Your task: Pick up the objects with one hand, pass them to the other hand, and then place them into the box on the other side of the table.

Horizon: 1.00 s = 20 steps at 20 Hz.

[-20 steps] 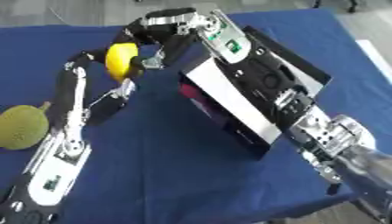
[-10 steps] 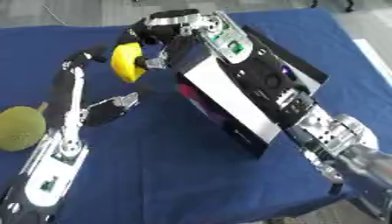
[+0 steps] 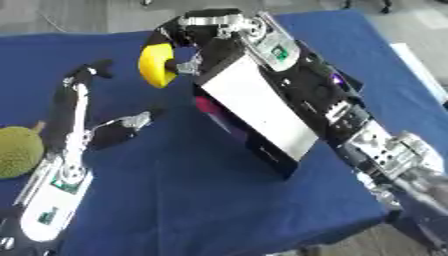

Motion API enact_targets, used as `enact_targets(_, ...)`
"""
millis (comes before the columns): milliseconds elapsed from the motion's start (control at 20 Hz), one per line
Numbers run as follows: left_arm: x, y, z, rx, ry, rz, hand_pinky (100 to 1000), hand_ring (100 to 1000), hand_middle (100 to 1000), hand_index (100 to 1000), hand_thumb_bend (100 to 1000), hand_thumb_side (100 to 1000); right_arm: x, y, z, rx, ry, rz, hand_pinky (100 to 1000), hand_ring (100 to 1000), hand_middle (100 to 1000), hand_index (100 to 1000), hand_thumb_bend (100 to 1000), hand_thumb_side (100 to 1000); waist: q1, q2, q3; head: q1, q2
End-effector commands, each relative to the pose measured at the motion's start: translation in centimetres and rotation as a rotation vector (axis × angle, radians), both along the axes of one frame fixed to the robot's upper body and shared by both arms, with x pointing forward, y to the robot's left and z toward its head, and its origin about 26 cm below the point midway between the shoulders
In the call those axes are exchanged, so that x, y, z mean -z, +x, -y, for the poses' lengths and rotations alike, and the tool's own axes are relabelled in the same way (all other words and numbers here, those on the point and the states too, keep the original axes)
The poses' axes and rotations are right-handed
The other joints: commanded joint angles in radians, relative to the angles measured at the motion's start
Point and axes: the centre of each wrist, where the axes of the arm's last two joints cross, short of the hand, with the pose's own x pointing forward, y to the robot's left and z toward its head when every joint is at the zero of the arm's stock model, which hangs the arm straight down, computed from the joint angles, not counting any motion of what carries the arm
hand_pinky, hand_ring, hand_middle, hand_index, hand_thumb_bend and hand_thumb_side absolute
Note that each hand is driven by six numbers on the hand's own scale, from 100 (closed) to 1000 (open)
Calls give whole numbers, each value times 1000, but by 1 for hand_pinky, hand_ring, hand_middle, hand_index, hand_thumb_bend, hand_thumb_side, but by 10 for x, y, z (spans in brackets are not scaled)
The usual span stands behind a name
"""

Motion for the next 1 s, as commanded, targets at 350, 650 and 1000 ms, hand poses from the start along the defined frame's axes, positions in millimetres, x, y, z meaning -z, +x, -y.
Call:
enact_targets(350,-3,4,-34,-74,10,8,822,801,633,844,784,602,-11,-10,50,210,28,69,950,1000,837,712,100,149,5,-66,-46,29,-2)
enact_targets(650,-2,4,-53,-109,18,-2,821,799,632,845,773,597,-1,-16,71,301,27,99,947,1000,838,712,100,152,12,-82,-67,26,-2)
enact_targets(1000,-2,3,-62,-132,15,-16,821,800,631,847,762,600,16,-24,97,405,-7,86,943,1000,840,713,100,163,16,-90,-84,19,-2)
